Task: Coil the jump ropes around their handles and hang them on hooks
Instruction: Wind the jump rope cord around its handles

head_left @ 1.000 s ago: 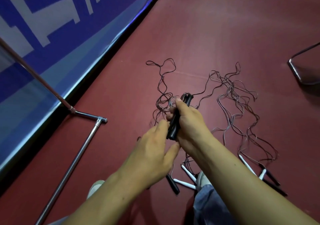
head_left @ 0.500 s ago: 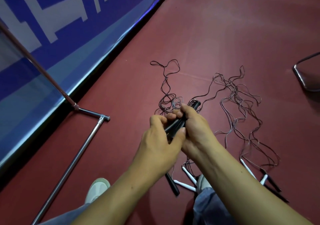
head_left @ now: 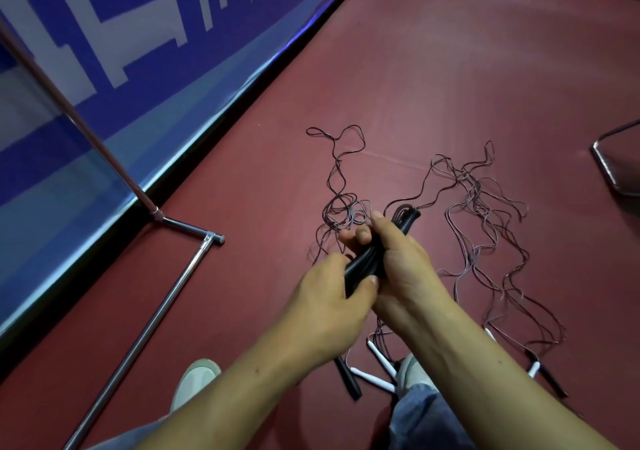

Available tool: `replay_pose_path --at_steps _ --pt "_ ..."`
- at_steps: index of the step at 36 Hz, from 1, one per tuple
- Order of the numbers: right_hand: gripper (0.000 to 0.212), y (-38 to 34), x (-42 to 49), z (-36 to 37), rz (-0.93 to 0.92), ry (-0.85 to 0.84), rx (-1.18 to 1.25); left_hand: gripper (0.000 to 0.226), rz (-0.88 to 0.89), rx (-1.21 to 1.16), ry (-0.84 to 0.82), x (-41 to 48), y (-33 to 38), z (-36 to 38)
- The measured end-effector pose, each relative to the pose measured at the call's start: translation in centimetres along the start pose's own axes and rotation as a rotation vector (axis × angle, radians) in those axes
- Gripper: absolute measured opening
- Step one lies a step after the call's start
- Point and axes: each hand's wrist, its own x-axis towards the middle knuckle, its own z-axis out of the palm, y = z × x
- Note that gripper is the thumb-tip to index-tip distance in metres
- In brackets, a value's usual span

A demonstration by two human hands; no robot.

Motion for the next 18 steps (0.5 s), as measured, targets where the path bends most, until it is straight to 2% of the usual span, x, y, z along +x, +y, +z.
replay_pose_path --at_steps 3,5,7,9,11,13,15,18 --pt "0.039 0.1 0.0 -0.2 0.017 0.022 -0.039 0.011 -0.055 -0.256 -0.027 0.4 -0.7 -0.1" --pt "0.036 0.3 0.1 -0.3 0.022 0.024 -0.009 0.008 -0.081 -0.428 -0.062 0.5 -0.8 -0.3" --pt "0.033 0.3 -0.1 -0.2 0.038 0.009 0.02 0.012 -0.09 -0.462 -0.032 0.5 -0.7 -0.2" --pt "0.036 0.5 -0.1 -0.1 0.045 -0.002 0.006 0.028 -0.109 -0.463 0.041 0.5 -0.4 -0.1" --pt "0.043 0.9 -0.3 0.0 0.048 -0.012 -0.012 0.046 -0.118 -0.337 0.139 0.5 -0.2 0.0" --pt "0.045 1.2 -0.6 0.2 0.049 -0.031 -0.019 0.048 -0.101 -0.149 0.263 0.6 -0.2 -0.1" --pt "0.042 1.4 -0.9 0.5 0.072 -0.05 -0.009 0.046 -0.074 -0.096 0.342 0.9 -0.5 -0.4" --pt "0.042 1.0 -1.1 0.6 0.127 -0.035 -0.04 0.043 -0.052 -0.071 0.337 1.3 -0.9 -1.0"
